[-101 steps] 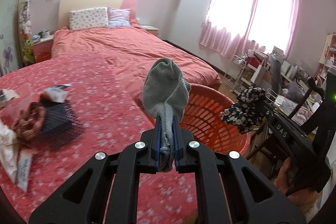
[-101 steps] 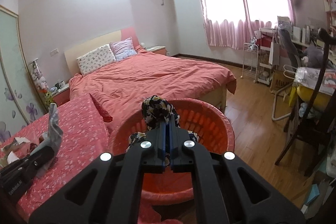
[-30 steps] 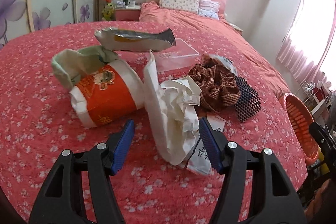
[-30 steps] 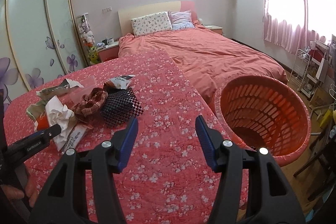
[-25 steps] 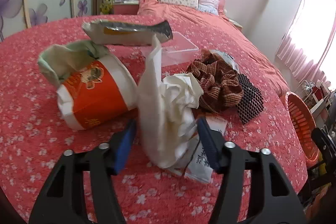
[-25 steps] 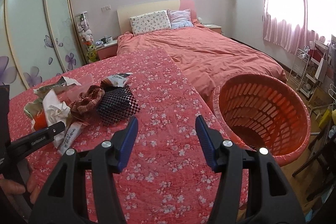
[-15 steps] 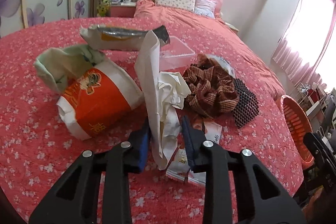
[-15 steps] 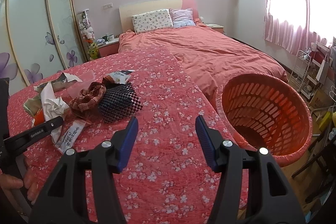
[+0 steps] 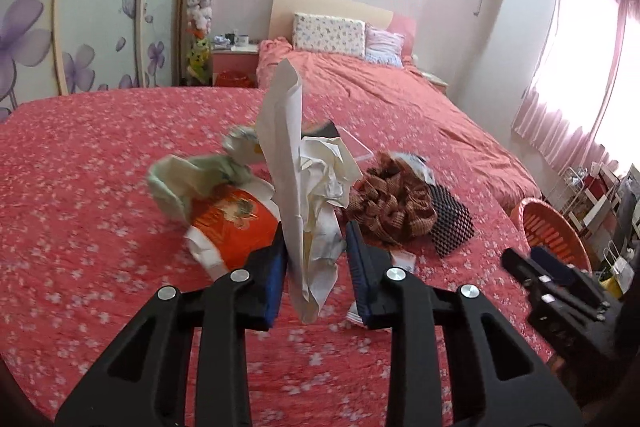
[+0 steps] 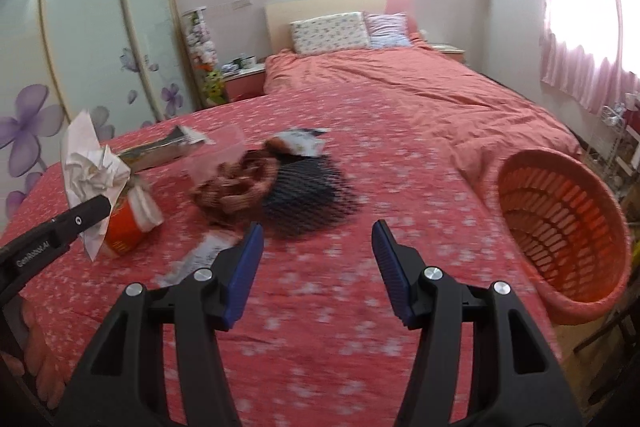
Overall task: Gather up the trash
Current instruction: 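Grasp the white tissue with the left tool while the right tool grasps the printed packet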
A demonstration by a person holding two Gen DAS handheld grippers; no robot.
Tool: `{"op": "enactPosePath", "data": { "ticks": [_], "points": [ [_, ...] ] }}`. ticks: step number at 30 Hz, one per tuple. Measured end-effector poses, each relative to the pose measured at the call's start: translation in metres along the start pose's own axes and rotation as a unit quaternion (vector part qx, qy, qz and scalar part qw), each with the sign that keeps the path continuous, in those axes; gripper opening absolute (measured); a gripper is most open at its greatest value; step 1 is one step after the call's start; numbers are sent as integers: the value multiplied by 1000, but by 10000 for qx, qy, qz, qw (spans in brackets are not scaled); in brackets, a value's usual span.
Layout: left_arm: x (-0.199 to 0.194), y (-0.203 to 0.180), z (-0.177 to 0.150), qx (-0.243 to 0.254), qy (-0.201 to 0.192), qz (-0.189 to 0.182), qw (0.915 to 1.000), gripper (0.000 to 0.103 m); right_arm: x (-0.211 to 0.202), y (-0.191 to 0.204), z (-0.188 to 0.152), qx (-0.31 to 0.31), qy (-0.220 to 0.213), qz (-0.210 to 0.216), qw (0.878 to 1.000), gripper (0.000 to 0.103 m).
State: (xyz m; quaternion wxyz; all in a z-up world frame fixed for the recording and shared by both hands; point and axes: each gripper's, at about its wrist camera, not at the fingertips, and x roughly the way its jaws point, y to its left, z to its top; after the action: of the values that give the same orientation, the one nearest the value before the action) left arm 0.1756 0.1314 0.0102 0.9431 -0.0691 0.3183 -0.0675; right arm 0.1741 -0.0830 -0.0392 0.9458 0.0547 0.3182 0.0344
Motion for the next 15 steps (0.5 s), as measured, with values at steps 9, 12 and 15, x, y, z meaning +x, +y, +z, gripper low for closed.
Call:
{"op": "enactPosePath", "data": {
  "ticks": [9,12,15],
  "points": [
    [-13,33,8,-161,-170,339,9991,29,40,66,-5,-117,459,344,9983,55],
    [-12,41,8,-216,-155,398,9989,29,57,77,-8,-131,720,216,9971,55],
    [-9,46,6,-251,-122,422,9987,29,69,82,-11,-125,944,130,9954,54]
  ]
}}
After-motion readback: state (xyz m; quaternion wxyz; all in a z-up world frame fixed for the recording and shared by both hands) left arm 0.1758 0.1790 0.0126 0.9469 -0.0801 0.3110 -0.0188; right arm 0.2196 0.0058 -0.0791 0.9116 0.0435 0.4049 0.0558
